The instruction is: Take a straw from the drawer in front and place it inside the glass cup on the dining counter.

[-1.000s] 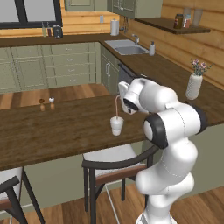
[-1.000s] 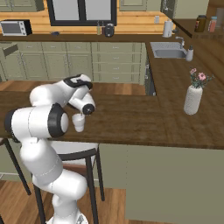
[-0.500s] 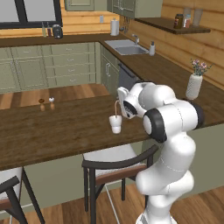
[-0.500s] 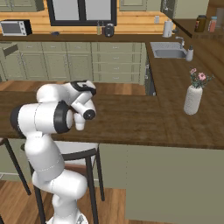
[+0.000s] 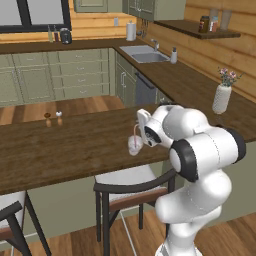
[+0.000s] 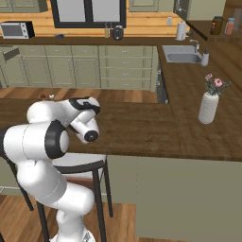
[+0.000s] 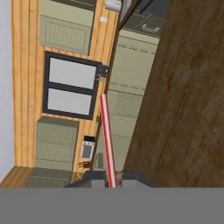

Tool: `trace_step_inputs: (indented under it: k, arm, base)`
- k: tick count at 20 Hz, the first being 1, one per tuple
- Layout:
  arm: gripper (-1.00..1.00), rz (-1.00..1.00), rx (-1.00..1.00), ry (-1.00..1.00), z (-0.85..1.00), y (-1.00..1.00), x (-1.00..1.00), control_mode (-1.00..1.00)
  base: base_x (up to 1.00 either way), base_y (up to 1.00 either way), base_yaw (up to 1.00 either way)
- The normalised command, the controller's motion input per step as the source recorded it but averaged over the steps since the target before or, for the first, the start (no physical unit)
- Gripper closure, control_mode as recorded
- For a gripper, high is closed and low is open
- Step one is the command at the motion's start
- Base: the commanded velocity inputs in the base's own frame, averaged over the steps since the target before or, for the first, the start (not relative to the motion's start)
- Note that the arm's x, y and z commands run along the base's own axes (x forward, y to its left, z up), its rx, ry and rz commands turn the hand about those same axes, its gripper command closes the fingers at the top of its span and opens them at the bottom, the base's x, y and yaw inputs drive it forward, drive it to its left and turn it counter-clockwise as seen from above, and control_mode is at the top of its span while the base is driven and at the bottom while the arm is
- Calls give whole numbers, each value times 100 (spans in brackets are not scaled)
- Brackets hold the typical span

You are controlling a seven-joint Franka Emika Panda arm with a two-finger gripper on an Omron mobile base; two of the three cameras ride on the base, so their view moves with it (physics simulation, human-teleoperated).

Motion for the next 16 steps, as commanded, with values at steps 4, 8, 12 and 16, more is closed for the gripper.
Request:
trace_step_inputs:
  k: [4, 8, 12, 16]
  arm:
    - [-100, 0, 0, 0, -2, 0, -7, -100]
    - [-100, 0, -1, 0, 0, 0, 12, -100]
    - [-100, 0, -2, 0, 0, 0, 24, -100]
    - [-100, 0, -1, 0, 0, 0, 30, -100]
  base:
    - [0, 0, 0]
    - [0, 0, 0]
    - [0, 0, 0]
    - [0, 0, 0]
